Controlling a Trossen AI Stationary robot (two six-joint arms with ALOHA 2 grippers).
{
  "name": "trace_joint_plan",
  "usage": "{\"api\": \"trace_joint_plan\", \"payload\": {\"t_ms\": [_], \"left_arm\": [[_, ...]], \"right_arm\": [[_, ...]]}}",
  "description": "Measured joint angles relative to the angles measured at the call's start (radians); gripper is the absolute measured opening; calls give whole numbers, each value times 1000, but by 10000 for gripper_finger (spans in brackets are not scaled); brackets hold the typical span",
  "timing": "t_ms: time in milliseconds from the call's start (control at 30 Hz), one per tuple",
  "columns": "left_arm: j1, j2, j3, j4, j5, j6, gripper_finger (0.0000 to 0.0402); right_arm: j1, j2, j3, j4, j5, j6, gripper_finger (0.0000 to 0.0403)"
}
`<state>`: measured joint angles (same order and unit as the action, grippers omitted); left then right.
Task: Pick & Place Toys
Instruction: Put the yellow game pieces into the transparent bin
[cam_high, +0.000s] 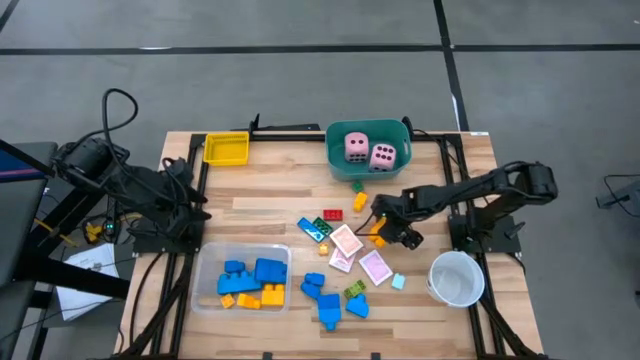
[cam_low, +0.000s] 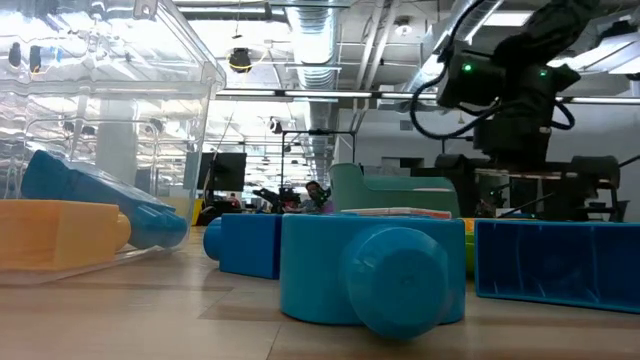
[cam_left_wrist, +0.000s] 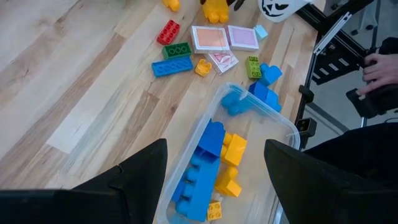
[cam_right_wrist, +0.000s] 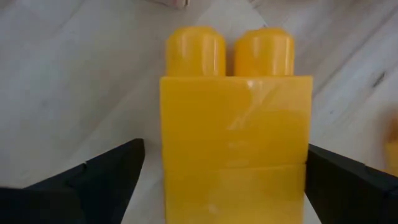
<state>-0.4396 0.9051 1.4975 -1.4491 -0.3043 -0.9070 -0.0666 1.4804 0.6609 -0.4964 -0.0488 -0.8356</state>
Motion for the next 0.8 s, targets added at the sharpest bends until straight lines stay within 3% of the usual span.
{"api": "trace_joint_plan", "payload": {"t_ms": [167, 400, 800], "left_arm": [[0, 8, 0, 0, 16, -12, 264], [0, 9, 0, 1, 16, -14, 264], [0, 21, 0, 102, 15, -25, 264]], "right_arm": [[1, 36, 35, -47, 24, 70, 368], [12, 37, 85, -53, 68, 157, 288], [21, 37, 254, -153, 57, 424, 287]]}}
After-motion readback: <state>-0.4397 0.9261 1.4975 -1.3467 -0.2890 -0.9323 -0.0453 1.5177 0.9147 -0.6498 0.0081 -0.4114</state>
